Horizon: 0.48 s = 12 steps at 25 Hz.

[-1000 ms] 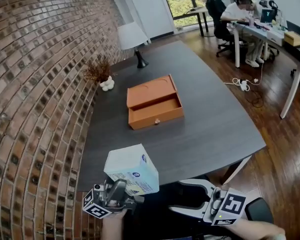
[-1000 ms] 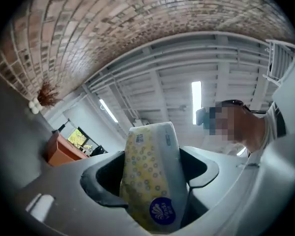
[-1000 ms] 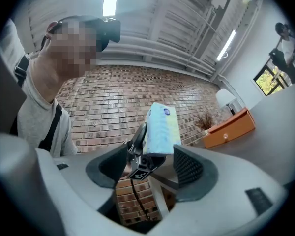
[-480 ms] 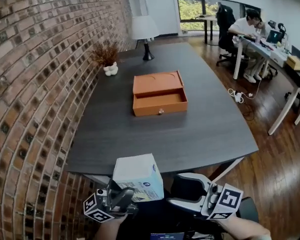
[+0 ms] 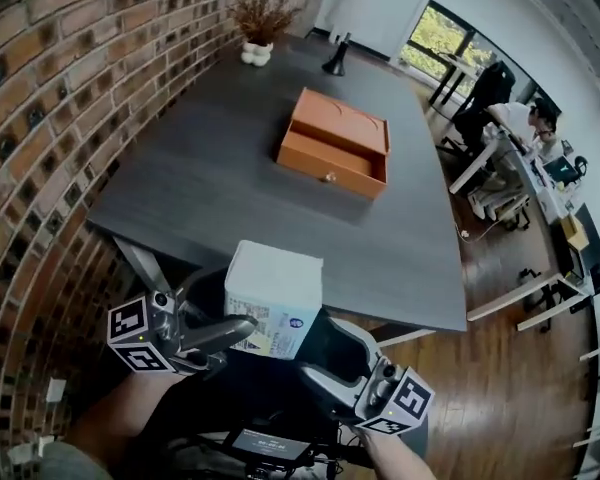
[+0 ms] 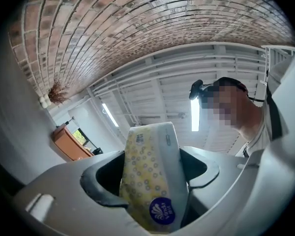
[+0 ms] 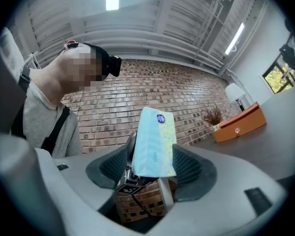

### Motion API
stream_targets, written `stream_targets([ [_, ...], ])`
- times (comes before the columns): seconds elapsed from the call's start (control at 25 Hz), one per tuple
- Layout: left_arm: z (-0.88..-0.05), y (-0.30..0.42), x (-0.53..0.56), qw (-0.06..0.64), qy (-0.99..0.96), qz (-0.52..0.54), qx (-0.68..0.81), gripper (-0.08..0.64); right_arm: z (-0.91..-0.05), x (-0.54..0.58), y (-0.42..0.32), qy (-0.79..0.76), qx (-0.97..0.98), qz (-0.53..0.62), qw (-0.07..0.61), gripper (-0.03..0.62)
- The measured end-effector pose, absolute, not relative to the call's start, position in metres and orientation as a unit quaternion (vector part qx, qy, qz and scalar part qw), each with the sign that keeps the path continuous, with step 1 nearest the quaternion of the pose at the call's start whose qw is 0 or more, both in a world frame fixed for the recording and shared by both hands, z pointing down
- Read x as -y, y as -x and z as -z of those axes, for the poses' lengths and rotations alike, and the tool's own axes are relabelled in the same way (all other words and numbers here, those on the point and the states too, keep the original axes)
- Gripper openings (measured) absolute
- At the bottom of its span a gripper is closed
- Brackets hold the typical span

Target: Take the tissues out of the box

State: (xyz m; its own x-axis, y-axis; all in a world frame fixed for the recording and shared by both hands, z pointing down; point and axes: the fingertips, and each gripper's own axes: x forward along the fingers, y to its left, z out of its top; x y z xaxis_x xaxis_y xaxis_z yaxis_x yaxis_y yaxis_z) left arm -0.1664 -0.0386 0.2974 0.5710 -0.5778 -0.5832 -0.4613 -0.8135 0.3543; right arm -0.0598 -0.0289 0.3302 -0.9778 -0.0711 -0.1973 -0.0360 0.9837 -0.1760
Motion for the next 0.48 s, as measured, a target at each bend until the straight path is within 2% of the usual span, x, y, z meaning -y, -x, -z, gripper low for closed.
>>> stream_targets([
  [0.48,-0.2973,0.1647,0.0361,0.078,-0.886,0.351,0.292,0.346,-0.3309,0.0247,0.0641,0.018,-0.992,0.085,0.094,0.290],
])
